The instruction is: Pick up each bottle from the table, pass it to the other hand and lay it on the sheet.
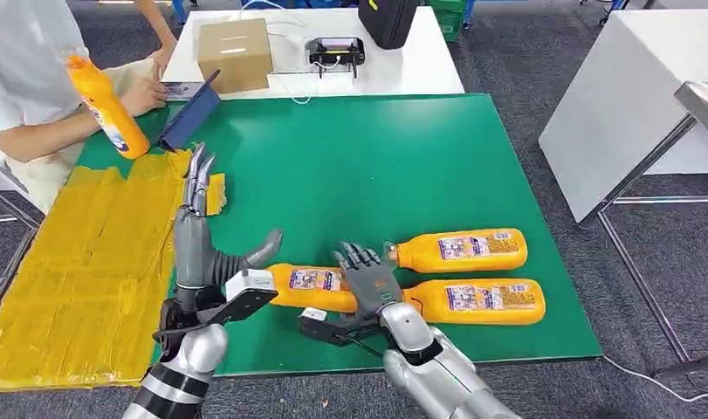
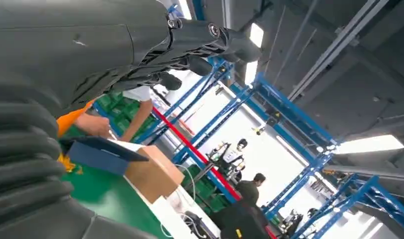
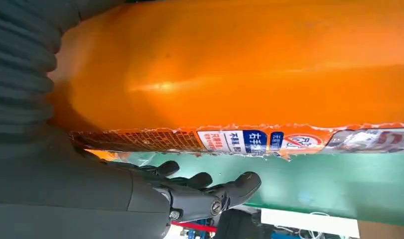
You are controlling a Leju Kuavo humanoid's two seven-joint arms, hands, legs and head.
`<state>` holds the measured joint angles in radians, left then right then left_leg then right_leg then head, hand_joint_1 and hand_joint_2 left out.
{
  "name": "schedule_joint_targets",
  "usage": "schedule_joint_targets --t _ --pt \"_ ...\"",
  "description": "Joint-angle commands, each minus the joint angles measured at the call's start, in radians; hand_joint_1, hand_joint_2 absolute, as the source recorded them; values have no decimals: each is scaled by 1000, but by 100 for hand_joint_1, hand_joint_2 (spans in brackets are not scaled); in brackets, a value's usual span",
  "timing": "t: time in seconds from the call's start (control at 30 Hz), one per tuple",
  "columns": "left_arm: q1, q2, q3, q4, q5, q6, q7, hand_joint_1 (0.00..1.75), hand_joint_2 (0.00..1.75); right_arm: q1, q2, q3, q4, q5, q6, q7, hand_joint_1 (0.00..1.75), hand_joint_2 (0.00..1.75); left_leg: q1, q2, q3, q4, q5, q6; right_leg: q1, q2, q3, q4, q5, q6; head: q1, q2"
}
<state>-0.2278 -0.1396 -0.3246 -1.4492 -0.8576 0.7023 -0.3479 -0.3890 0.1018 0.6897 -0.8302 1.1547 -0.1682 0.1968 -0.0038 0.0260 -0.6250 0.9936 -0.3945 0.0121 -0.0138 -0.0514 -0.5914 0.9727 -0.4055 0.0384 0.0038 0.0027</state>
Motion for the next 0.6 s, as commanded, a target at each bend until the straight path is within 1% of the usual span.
schedule_joint_targets --t 0.03,0.07,0.13,0.2,0.23,0.27,0.33,0.37,0.4,0.43,0.47,0.5,0.53,0.6 --pt "-25 20 -43 23 27 -4 -14 0 175 -27 21 26 212 29 44 -25 161 175 1 -3 4 -1 0 -1 0 1 4 -1 0 -1 0 0" --pt "-26 21 -45 27 34 -4 -14 0 175 -27 23 25 215 24 42 -36 168 175 2 -3 5 -1 0 -1 1 3 4 -2 0 -2 0 0" --pt "-26 25 -46 32 49 -4 -14 0 175 -29 24 25 214 18 38 -50 173 175 1 -2 6 -1 0 -1 0 1 4 -2 0 -2 0 0" --pt "-19 23 -35 32 53 -4 -23 0 175 -25 17 24 191 15 22 -55 173 175 2 -2 8 -1 0 -1 1 1 2 -2 -1 -3 0 0" --pt "-15 22 -31 29 52 -4 -24 0 175 -23 14 25 181 19 12 -51 169 175 2 -3 9 -1 0 -1 1 2 1 -2 -1 -4 0 0" --pt "-8 20 -23 24 41 -4 -24 0 175 -18 8 26 155 27 1 -44 169 175 2 -2 10 -2 -1 -1 0 2 1 -2 -1 -4 0 0" --pt "0 21 -20 17 25 -4 -18 0 175 -4 -6 24 100 33 2 -37 175 175 3 -4 10 -2 -1 -2 1 4 1 -3 -1 -5 0 0" --pt "4 21 -19 11 22 -4 -17 0 175 7 -13 14 64 27 -8 -39 173 175 2 -3 10 -1 -1 -1 1 2 1 -3 -1 -4 0 0" --pt "10 22 -18 0 20 -4 -17 0 175 21 -21 0 16 11 -31 -54 175 175 3 -3 10 -2 -1 -1 1 3 2 -3 -1 -5 0 0" --pt "15 24 -17 -7 16 -4 -15 0 175 32 -26 -12 -22 4 -62 -62 175 175 2 -3 10 -2 -1 -1 0 1 2 -2 -2 -4 0 0" --pt "26 23 -11 -23 0 -4 -6 0 175 67 -29 -46 -107 -19 -144 -85 175 175 2 -4 10 -1 -1 0 1 1 3 -3 -1 -2 0 0" --pt "40 33 -14 -42 -12 -4 13 0 175 115 -43 -76 -242 -32 -188 -102 175 175 1 -3 9 -1 -1 0 0 1 3 -1 -1 -2 0 0" --pt "47 40 -19 -52 -13 -4 18 0 175 141 -58 -84 -320 -27 -158 -93 175 175 2 -3 8 -2 0 0 0 2 9 -3 -1 -2 0 0" --pt "62 44 -17 -66 -22 -4 30 0 175 227 -62 -154 -517 -92 -253 -156 175 175 2 -5 7 1 -2 1 1 1 11 0 -4 -1 0 0"
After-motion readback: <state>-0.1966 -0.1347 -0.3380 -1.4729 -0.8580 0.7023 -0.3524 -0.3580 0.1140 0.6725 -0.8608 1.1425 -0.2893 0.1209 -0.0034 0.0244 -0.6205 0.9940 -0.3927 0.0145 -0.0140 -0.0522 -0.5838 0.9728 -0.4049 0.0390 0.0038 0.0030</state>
